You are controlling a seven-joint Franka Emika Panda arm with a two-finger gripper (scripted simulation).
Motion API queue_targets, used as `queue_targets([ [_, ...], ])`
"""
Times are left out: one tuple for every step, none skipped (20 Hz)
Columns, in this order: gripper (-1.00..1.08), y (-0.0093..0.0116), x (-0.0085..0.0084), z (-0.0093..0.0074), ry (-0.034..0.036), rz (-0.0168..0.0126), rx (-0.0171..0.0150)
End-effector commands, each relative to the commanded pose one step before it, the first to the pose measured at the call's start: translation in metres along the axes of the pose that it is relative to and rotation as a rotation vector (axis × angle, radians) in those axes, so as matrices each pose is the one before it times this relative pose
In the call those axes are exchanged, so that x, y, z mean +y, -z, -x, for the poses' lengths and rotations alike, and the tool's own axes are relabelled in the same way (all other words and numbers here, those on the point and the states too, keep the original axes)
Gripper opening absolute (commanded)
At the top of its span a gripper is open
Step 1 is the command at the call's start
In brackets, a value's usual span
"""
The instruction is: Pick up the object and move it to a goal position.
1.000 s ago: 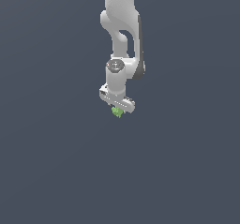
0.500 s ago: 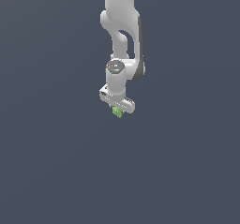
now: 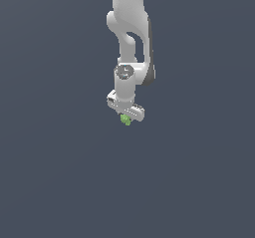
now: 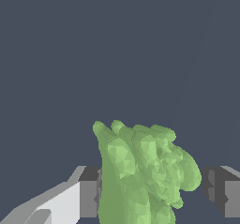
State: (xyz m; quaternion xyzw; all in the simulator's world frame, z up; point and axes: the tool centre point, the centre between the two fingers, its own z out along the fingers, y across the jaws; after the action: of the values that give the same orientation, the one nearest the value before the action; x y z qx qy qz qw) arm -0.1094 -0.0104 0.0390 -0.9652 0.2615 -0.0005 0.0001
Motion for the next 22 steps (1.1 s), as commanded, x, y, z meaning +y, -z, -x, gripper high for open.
queue_targets([
  [-1.0,0.00168,-0.00985,-0.00027,0.00125,-0.00037,0.00028],
  [-1.0,0.00087,-0.00527,-0.00027,0.0,0.0,0.0],
  [-1.0,0.00097,-0.00588,-0.0003,0.0,0.0,0.0],
  [-1.0,0.00107,-0.00645,-0.00034,0.0,0.0,0.0],
  [-1.0,0.00116,-0.00699,-0.00037,0.0,0.0,0.0],
  [-1.0,0.00124,-0.00749,-0.00041,0.0,0.0,0.0],
  [-1.0,0.00131,-0.00795,-0.00044,0.0,0.0,0.0],
  [-1.0,0.00117,-0.00837,-0.0005,-0.00005,0.00069,-0.00001],
  [-1.0,0.00144,-0.00875,-0.00051,0.0,0.0,0.0],
  [-1.0,0.0015,-0.00911,-0.00055,0.0,0.0,0.0],
  [-1.0,0.00155,-0.00943,-0.00059,0.0,0.0,0.0],
  [-1.0,0.00159,-0.00972,-0.00062,0.0,0.0,0.0],
  [-1.0,0.00163,-0.00998,-0.00066,0.0,0.0,0.0],
  [-1.0,0.00167,-0.01021,-0.0007,0.0,0.0,0.0],
  [-1.0,0.00165,-0.0101,-0.00071,0.0,0.0,0.0],
  [-1.0,0.00159,-0.0098,-0.00072,0.0,0.0,0.0],
  [-1.0,0.00154,-0.00952,-0.00072,0.0,0.0,0.0],
  [-1.0,0.0015,-0.00925,-0.00072,0.0,0.0,0.0],
  [-1.0,0.00145,-0.009,-0.00073,0.0,0.0,0.0],
  [-1.0,0.00141,-0.00876,-0.00073,0.0,0.0,0.0],
  [-1.0,0.00096,-0.00847,-0.00084,-0.00018,0.00043,-0.00051],
  [-1.0,0.00133,-0.0083,-0.00074,0.0,0.0,0.0],
])
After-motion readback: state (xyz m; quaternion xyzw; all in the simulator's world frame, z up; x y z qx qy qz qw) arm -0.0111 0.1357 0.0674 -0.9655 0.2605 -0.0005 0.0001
